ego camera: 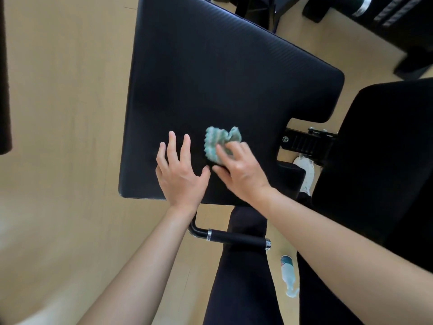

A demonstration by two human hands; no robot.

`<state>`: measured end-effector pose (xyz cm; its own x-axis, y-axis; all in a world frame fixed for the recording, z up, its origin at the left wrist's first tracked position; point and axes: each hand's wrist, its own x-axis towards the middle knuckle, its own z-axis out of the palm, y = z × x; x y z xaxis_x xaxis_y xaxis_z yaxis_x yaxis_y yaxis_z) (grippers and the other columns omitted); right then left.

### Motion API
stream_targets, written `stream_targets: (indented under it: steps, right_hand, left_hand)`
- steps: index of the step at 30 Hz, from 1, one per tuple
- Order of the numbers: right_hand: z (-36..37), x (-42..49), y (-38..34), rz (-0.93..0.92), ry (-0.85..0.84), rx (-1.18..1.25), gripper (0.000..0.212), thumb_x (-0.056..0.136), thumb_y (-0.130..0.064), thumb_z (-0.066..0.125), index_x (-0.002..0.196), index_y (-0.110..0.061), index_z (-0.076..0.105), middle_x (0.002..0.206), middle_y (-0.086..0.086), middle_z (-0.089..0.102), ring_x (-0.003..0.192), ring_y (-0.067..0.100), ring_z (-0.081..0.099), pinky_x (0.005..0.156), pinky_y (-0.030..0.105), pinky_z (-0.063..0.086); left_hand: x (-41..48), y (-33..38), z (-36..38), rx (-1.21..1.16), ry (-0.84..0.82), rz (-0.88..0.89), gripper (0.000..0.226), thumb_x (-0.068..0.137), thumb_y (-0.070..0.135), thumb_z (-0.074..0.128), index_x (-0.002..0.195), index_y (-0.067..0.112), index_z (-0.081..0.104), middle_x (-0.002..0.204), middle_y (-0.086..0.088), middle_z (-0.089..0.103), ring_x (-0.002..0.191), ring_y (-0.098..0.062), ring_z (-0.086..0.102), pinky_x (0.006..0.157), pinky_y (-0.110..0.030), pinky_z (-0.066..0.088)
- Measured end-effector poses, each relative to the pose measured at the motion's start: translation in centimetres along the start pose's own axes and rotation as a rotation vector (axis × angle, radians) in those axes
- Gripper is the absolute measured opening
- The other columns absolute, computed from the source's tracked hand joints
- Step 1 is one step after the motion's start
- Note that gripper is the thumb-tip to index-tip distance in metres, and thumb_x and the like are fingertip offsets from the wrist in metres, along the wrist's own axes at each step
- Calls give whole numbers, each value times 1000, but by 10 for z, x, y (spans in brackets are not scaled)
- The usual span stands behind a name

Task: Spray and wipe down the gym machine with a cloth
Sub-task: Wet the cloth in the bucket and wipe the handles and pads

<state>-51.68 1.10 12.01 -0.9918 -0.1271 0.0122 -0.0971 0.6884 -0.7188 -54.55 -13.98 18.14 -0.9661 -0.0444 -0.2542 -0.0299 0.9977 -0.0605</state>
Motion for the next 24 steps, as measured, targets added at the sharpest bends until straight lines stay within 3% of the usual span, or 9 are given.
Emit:
stream_targets:
  steps: [3, 5, 10, 16, 21, 24]
  right_hand:
    - [-3, -12, 8, -152, -91, -2, 33, 100, -19, 59, 129, -3, 67, 118, 15, 61, 95, 28, 55, 83, 37, 55]
    - [-7, -5, 27, -194, -64, -50, 26, 98, -11, 62, 121, -7, 71, 116, 13, 62, 92, 26, 55, 80, 36, 55]
    - [-36, 46, 65, 53, 201, -85, 11, 96, -9, 65, 101, -9, 75, 101, 13, 65, 82, 31, 55, 69, 39, 52]
    - [-54, 135, 64, 258, 292, -118, 18, 95, -11, 63, 109, -11, 74, 116, 11, 63, 101, 31, 57, 82, 30, 47]
    - [-14, 124, 13, 12, 168, -74, 28, 79, 5, 71, 99, -14, 75, 100, 6, 63, 88, 29, 54, 66, 35, 53]
    - [5, 67, -6, -144, 41, -67, 32, 77, 7, 75, 105, -9, 77, 102, 8, 65, 89, 28, 56, 69, 35, 56]
  left_hand:
    - [0, -2, -1, 12, 1, 21, 87, 80, 40, 78, 156, 24, 39, 167, -5, 28, 150, -32, 28, 109, -52, 43]
    - [-1, -2, 0, 6, 7, 16, 88, 80, 40, 79, 156, 23, 39, 167, -5, 28, 150, -33, 29, 108, -53, 44]
    - [-2, -4, 2, -8, 19, 18, 88, 79, 40, 80, 156, 24, 39, 166, -5, 29, 149, -34, 29, 107, -54, 45]
    - [1, -11, 1, 7, 18, 62, 89, 79, 46, 82, 155, 26, 41, 164, -4, 34, 146, -32, 34, 104, -51, 46]
    - [1, -12, 1, -13, 8, 50, 90, 77, 46, 84, 154, 26, 43, 164, -2, 34, 146, -30, 34, 104, -51, 46]
    - [2, -12, 1, -20, 16, 54, 85, 76, 45, 85, 149, 22, 48, 164, -4, 34, 146, -31, 35, 104, -52, 47]
